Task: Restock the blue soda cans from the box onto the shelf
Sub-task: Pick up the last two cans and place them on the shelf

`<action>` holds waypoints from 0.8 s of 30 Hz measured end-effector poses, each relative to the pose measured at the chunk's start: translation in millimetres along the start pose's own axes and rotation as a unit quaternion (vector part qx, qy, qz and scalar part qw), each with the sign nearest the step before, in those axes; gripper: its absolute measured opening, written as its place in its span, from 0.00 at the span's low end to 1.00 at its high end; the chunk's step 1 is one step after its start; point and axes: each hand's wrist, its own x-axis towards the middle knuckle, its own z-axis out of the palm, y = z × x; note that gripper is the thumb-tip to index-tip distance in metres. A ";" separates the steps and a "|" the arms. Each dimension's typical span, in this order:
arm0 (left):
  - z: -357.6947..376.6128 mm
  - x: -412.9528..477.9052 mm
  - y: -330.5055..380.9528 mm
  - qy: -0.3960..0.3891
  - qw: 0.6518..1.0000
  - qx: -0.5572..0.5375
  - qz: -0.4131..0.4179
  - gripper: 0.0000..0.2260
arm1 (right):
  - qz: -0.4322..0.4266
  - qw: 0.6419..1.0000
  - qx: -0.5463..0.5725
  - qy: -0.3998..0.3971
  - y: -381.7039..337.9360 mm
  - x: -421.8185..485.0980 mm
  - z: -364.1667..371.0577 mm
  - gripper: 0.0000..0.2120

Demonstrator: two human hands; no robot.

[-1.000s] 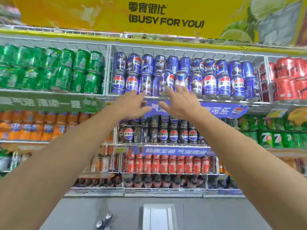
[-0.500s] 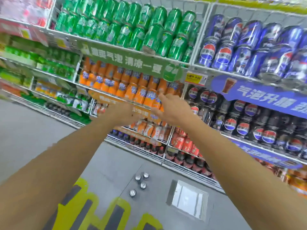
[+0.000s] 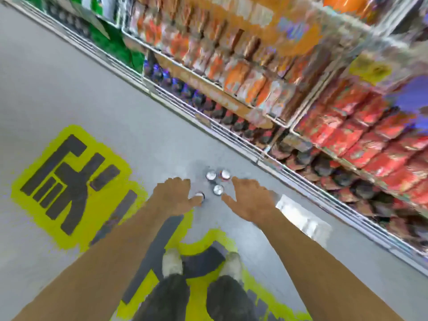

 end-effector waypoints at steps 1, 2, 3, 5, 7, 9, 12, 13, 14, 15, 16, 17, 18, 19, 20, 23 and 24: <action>36.3 20.5 -7.2 -0.009 1.000 0.006 -0.005 0.31 | 0.009 1.000 -0.004 -0.016 5.0 19.7 41.1 0.33; 72.1 41.2 -13.8 -0.019 1.000 0.010 -0.010 0.33 | 0.015 0.999 -0.009 -0.033 11.0 38.9 81.7 0.33; 107.8 61.8 -20.1 -0.035 0.999 0.012 -0.013 0.35 | 0.020 0.998 -0.012 -0.049 17.4 58.0 120.4 0.34; 177.1 104.8 -31.6 -0.063 0.998 0.000 -0.022 0.34 | 0.033 0.997 -0.009 -0.072 31.3 95.7 192.2 0.35; 241.1 145.9 -40.9 -0.081 0.996 0.013 -0.019 0.29 | 0.042 0.996 -0.007 -0.080 45.6 132.9 256.8 0.35; 296.4 181.4 -49.3 -0.094 0.995 0.034 -0.012 0.29 | 0.051 0.995 -0.008 -0.085 58.5 166.7 312.4 0.36; 359.4 224.9 -62.4 -0.102 0.994 0.026 -0.012 0.30 | 0.056 0.995 -0.003 -0.080 74.4 209.1 373.5 0.36; 374.2 237.5 -67.4 -0.099 0.995 0.020 -0.011 0.30 | 0.053 0.996 -0.001 -0.071 78.5 220.4 386.5 0.36; 386.6 249.6 -72.2 -0.092 0.996 0.011 -0.011 0.31 | 0.050 0.997 0.000 -0.060 82.3 229.9 396.4 0.36; 396.1 259.6 -76.8 -0.088 0.996 -0.005 -0.018 0.32 | 0.048 0.998 0.004 -0.049 85.6 238.0 403.1 0.36; 403.3 269.1 -81.2 -0.075 0.997 -0.026 -0.024 0.32 | 0.047 0.998 0.009 -0.039 88.3 245.1 407.4 0.36; 407.9 277.5 -84.5 -0.063 0.996 -0.048 -0.032 0.33 | 0.047 0.998 0.016 -0.030 90.8 251.5 409.6 0.36; 410.7 285.1 -86.7 -0.049 0.996 -0.071 -0.036 0.33 | 0.048 0.998 0.022 -0.020 93.0 257.3 410.2 0.36; 411.1 290.9 -87.2 -0.037 0.994 -0.092 -0.039 0.32 | 0.048 0.998 0.030 -0.011 94.5 262.7 410.0 0.36; 411.1 296.4 -87.3 -0.024 0.993 -0.109 -0.038 0.31 | 0.051 0.998 0.040 -0.002 94.9 267.5 408.6 0.36; 409.2 308.2 -85.2 0.007 0.988 -0.154 -0.032 0.29 | 0.072 0.991 0.106 0.021 90.7 279.8 401.9 0.41; 409.6 312.1 -84.6 0.017 0.985 -0.169 -0.025 0.32 | 0.071 0.989 0.129 0.029 87.9 283.0 400.4 0.41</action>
